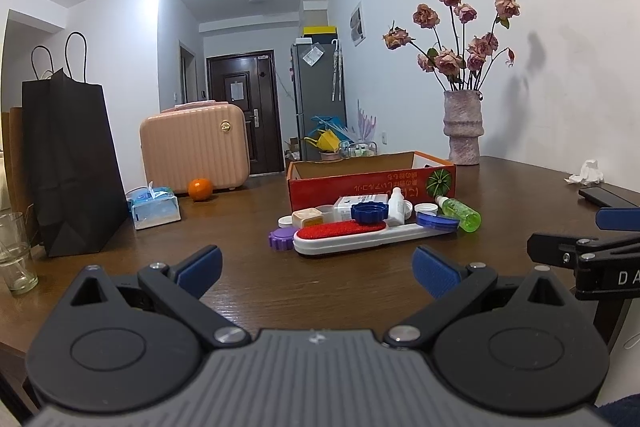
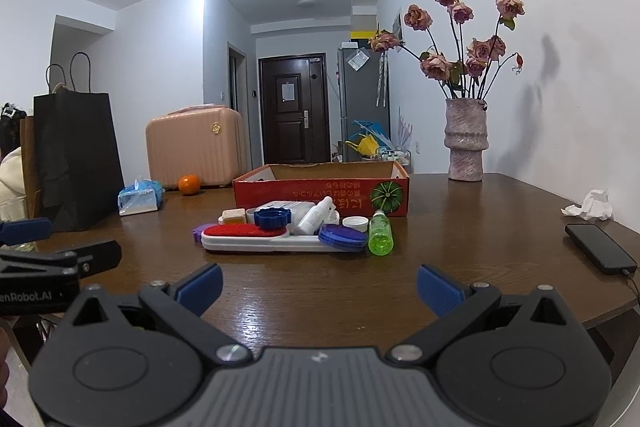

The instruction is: Organize rigid objects

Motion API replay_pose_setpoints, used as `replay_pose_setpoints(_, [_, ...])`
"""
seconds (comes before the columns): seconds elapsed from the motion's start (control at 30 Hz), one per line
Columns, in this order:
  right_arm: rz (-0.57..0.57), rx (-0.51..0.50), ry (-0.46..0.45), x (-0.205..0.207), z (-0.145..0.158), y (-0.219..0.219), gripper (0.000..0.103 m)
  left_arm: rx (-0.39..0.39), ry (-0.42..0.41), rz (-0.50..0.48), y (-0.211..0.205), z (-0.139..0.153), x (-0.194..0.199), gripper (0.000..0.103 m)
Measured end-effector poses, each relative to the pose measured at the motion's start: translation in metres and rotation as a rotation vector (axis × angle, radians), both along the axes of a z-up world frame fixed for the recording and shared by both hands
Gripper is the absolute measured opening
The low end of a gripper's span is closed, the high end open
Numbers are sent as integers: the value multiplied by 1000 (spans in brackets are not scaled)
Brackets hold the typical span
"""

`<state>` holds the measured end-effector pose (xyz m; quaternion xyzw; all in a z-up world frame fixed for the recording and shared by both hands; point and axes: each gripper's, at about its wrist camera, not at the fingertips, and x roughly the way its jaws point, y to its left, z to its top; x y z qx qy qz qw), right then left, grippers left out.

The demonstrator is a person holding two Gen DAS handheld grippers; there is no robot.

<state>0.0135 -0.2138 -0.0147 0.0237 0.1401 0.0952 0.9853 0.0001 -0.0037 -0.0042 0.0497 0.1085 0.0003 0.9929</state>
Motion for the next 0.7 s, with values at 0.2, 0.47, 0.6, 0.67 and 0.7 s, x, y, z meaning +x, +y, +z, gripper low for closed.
replay_pose_setpoints(0.2, [2,-4,2,0,0,-1,103,-1,1,0,-1,0,0,103])
replay_pose_setpoints(0.47, [3,-4,0,1,1,-1,103,2,2,-1,-1,0,0,103])
replay_pose_setpoints(0.6, [4,-1,6,1,0,0,103,-2,2,3,-1,1,0,103])
replay_pose_setpoints(0.67, [7,-3,9,1,-1,0,103,-4,7,0,-1,0,1,103])
replay_pose_setpoints(0.7, [7,-4,11,1,-1,0,103,-6,10,-2,0,0,0,103])
